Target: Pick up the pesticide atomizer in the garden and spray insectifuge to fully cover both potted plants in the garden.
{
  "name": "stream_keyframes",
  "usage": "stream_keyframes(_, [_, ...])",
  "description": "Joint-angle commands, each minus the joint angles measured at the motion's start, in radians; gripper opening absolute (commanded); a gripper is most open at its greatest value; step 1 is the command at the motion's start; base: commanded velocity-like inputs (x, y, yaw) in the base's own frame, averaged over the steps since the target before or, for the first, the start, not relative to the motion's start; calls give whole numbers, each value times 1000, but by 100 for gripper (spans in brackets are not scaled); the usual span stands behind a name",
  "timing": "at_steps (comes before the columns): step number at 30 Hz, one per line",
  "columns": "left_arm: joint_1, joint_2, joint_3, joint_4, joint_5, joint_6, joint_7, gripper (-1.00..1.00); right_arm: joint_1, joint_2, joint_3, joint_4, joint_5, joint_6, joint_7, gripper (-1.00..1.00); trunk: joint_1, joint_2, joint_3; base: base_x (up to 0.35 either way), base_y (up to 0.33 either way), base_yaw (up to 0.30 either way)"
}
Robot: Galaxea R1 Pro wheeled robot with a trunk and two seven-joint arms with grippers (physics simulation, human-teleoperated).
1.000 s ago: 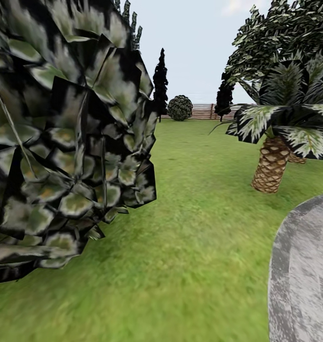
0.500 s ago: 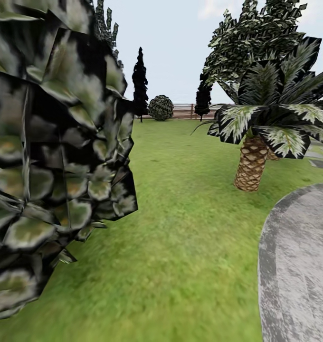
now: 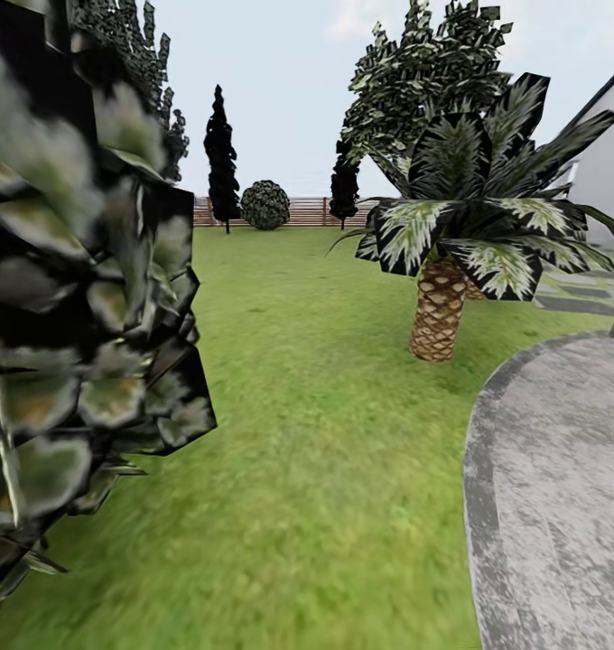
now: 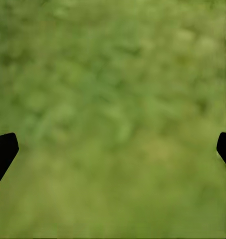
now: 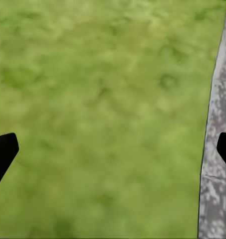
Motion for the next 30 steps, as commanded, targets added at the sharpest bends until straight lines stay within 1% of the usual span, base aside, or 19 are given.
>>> stream_keyframes(1, [0,0,1,0,1,-3,-1,100,-1,0,0,1,0,-3,0,100,0,0,-1,338,0,-268])
stream_keyframes(23, [0,0,1,0,1,-3,-1,100,-1,0,0,1,-1,-3,0,100,0,0,-1,338,0,-266])
stream_keyframes(30, [0,0,1,0,1,-3,-1,100,0,0,1,1,1,-3,1,100,0,0,-1,338,0,-65])
